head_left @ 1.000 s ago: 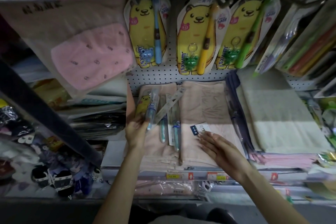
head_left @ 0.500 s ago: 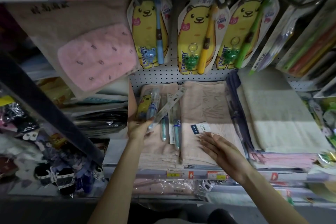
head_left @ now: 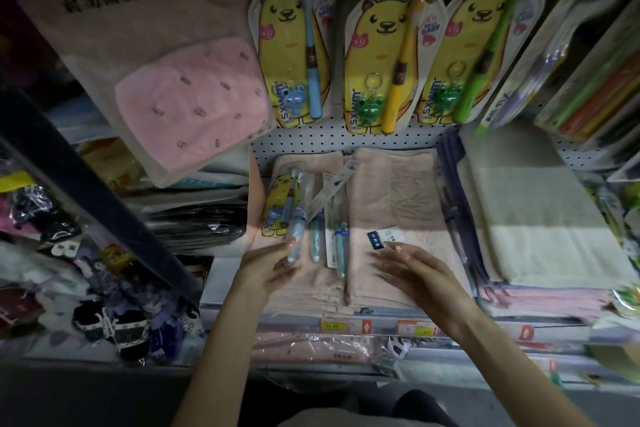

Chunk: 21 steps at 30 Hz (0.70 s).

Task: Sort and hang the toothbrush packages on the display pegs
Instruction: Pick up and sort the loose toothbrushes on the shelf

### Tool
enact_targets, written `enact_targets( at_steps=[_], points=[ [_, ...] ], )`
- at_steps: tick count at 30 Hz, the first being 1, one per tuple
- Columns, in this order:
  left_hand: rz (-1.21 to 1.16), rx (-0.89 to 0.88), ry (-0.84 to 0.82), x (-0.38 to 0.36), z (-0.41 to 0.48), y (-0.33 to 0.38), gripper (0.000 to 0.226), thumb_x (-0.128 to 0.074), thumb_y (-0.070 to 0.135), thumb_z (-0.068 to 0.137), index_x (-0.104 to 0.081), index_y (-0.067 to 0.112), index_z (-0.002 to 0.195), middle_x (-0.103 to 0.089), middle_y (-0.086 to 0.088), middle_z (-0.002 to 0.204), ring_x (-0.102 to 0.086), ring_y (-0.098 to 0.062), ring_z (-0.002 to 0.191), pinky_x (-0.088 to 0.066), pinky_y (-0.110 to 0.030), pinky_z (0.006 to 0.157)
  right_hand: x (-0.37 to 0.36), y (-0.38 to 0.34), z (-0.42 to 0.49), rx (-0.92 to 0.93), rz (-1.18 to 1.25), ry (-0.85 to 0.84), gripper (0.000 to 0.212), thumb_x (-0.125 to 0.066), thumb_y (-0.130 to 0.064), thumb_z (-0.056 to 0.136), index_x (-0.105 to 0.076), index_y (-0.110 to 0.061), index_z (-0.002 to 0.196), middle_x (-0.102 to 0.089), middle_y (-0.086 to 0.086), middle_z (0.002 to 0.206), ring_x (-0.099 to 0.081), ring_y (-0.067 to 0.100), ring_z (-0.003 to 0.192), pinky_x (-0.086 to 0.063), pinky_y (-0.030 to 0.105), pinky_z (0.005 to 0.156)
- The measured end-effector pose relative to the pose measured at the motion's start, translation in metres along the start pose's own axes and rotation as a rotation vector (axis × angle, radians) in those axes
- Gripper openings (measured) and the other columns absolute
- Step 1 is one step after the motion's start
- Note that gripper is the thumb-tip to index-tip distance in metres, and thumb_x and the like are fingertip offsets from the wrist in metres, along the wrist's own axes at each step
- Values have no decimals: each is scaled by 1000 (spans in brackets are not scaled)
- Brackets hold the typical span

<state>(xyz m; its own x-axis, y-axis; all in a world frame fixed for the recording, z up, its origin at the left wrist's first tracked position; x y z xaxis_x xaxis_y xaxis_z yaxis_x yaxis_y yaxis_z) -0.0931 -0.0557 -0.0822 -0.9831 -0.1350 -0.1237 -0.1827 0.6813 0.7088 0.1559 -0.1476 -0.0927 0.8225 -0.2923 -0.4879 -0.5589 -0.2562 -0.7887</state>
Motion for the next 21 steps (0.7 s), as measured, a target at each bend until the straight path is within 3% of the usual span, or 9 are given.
enact_targets(
  at_steps=[3,8,11,13,17,19,21],
  points=[
    [-14,14,-108,-7,-28,-21,32,-78,10,64,-69,2,94,-73,-17,89,-69,-27,85,-57,-33,74,-17,0,4,3,-7,-9,30,-61,-12,86,-63,4,111,-66,26,116,-62,41,113,-47,49,101],
    [126,-78,-304,-38,-59,-44,23,-75,9,72,-74,12,95,-75,-10,90,-70,-21,79,-54,-26,66,-43,-2,10,2,-60,-26,38,-64,-14,84,-61,7,115,-68,23,114,-65,33,109,-54,38,94],
    [245,-142,-336,-52,-64,-48,17,-74,8,79,-74,13,95,-76,-6,88,-70,-18,78,-55,-23,65,-44,-8,9,31,-83,-37,24,-64,-15,82,-70,-3,101,-73,15,101,-69,24,97,-58,29,78],
    [307,-161,-358,-57,-67,-47,16,-73,9,81,-73,12,96,-76,-2,85,-71,-15,75,-56,-23,64,-38,-15,6,48,-99,-28,24,-63,-15,82,-69,-3,103,-74,14,100,-71,21,92,-57,26,72],
    [343,-323,-238,-48,-48,-13,7,-68,10,85,-71,13,90,-75,-6,87,-69,-16,74,-58,-25,66,-13,-28,-2,74,-53,59,29,-62,-22,81,-66,-8,107,-73,14,104,-70,24,94,-60,33,73],
    [266,-412,-154,-45,-32,15,9,-65,8,87,-70,10,95,-73,-8,90,-68,-15,74,-56,-25,69,2,-31,-7,64,22,89,31,-59,-25,81,-64,-13,110,-73,15,101,-73,24,90,-60,34,67],
    [123,-380,-151,-49,-16,36,13,-61,9,90,-67,4,101,-73,-4,87,-70,-9,70,-57,-20,64,13,-31,-14,48,49,94,35,-59,-28,81,-64,-17,114,-74,15,99,-74,24,85,-60,33,64]
  ],
)
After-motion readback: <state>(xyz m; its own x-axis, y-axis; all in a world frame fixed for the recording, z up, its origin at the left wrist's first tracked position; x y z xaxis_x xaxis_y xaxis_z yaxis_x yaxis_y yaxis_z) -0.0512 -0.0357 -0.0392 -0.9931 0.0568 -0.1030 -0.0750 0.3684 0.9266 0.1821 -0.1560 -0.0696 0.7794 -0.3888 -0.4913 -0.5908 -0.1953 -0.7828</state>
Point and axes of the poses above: each hand's wrist, its own z-axis towards the middle knuckle, its own x-axis out of the back of the hand, y = z × x, the point moved 4 cm from there along z, towards the middle knuckle
